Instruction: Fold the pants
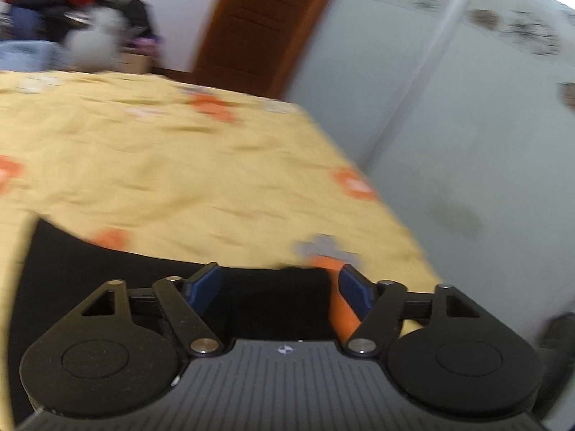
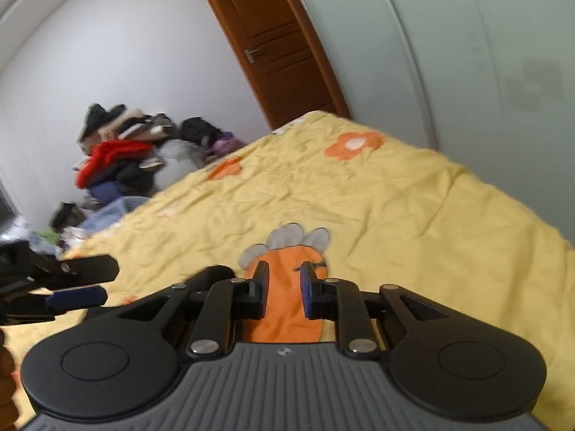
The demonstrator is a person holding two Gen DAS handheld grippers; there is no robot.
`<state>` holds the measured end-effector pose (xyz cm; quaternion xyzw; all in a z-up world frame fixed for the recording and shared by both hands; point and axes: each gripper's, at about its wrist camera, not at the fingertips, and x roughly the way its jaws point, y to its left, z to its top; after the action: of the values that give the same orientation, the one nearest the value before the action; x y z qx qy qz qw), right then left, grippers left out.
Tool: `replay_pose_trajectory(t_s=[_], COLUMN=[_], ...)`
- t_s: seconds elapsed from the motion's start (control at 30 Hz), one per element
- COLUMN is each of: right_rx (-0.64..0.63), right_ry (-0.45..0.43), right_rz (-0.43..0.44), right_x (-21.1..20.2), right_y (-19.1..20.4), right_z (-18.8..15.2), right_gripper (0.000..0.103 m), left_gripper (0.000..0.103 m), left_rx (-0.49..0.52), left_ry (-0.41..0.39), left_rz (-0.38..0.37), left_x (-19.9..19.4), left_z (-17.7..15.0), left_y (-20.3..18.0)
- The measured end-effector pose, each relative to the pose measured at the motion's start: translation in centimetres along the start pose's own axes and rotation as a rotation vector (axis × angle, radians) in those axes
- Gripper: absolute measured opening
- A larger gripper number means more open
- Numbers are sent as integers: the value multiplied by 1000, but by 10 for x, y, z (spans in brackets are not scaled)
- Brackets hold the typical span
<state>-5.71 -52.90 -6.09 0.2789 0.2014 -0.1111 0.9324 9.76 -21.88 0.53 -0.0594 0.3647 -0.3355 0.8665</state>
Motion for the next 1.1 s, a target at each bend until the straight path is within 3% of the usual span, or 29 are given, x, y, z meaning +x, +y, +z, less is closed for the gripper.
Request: replay_pose_trajectory(t_s=[0.07, 0.13, 0.2, 0.23, 0.37, 0.43, 0.47, 0.53, 0.7, 0.8, 0.87, 0.93, 1.0, 1.07, 1.1], right_rx=[9, 9, 6, -3, 5, 8, -9, -78, -199, -257, -235, -198, -184, -219, -250], right_ry=[51, 110, 159, 172, 225, 275, 288, 282, 203, 219, 239, 227, 175, 123, 118], right_rz=[90, 163, 196, 211, 300, 343, 335, 296, 244, 190, 191, 171, 61, 0, 26], right_x=[11, 28, 44, 50, 71, 84, 89, 94, 97, 108, 105, 93, 76, 60, 54], right_y=[4, 12, 19, 22, 25, 27, 30, 35, 46, 53, 47, 40, 37, 44, 51], right_z=[3, 6, 7, 7, 11, 9, 8, 8, 17, 12, 12, 16, 17, 15, 12], right_gripper=[21, 30, 56, 59, 59, 48, 30, 16, 11, 11, 14, 27, 48, 48, 48], left_gripper=[76, 76, 76, 76, 76, 76, 76, 77, 82, 76, 77, 77, 78, 82, 83], left_rx=[-13, -40, -77, -93, -114, -106, -101, -78, -66, -73, -95, -99, -88, -56, -44], left_ry=[37, 81, 116, 125, 166, 180, 171, 139, 98, 51, 17, -13, -42, -54, -44], left_rz=[128, 221, 272, 279, 302, 320, 332, 357, 458, 456, 450, 432, 404, 357, 332], left_x=[6, 12, 14, 13, 25, 35, 37, 41, 55, 44, 26, 8, -7, -11, -9], left_z=[8, 14, 18, 19, 22, 23, 21, 21, 20, 21, 20, 17, 14, 11, 10], left_y=[29, 59, 84, 96, 122, 127, 127, 127, 134, 135, 134, 131, 123, 112, 107])
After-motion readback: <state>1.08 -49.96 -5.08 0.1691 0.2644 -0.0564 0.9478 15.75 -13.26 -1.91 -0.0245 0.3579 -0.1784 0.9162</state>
